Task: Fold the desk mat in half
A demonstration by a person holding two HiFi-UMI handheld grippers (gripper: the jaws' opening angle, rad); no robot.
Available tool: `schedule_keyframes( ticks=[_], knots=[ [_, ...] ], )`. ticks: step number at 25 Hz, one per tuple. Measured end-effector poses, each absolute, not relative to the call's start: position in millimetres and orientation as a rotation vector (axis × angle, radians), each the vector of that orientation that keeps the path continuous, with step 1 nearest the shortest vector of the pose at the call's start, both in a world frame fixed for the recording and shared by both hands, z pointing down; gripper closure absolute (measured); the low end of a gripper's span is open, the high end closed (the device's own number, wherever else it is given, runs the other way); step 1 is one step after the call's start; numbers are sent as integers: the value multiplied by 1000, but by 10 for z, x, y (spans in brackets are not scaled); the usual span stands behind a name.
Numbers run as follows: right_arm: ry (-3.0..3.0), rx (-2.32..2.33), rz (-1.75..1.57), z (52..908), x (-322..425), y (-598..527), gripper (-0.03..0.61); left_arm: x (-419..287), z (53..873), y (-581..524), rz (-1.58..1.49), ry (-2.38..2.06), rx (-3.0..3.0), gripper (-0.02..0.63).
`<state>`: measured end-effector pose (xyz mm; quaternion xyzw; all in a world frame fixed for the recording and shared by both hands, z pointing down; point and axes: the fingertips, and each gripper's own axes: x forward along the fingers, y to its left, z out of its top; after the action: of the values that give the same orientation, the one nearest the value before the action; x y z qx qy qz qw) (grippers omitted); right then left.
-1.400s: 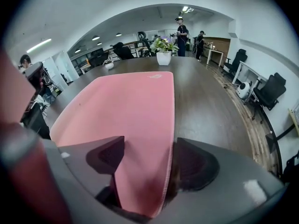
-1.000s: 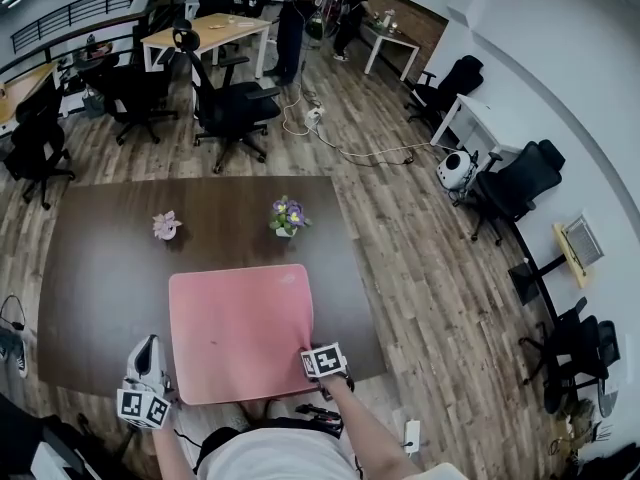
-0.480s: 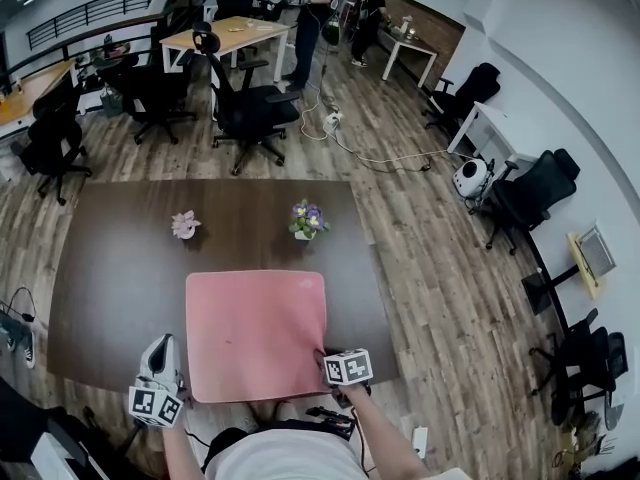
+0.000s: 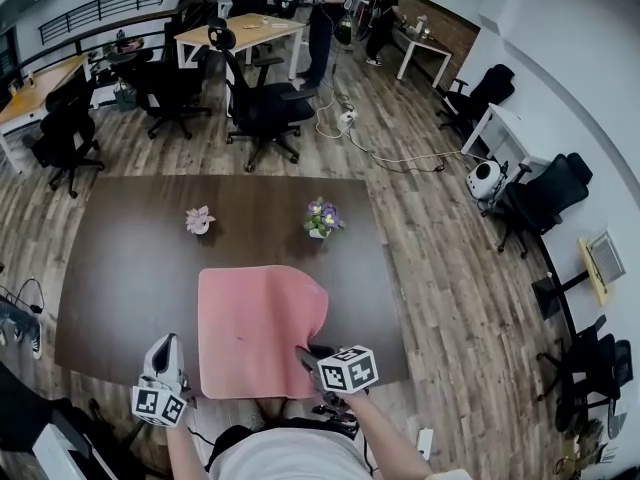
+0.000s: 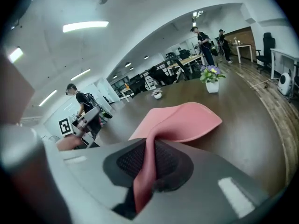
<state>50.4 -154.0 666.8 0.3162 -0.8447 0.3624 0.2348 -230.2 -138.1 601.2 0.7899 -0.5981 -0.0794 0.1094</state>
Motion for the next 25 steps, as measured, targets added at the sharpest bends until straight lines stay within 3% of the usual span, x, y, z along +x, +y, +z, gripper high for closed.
schedule_keyframes(
  ticks=[12,25],
  knots=[
    [-2373,578,818,6583,-641,-1540,543,-2583,6065,-1190,-210,-1835,2262,612],
    [-2127,496,832,7632,-1425,-1391,540,-2824,6106,-993,-225,-1899,2190,612]
  ],
)
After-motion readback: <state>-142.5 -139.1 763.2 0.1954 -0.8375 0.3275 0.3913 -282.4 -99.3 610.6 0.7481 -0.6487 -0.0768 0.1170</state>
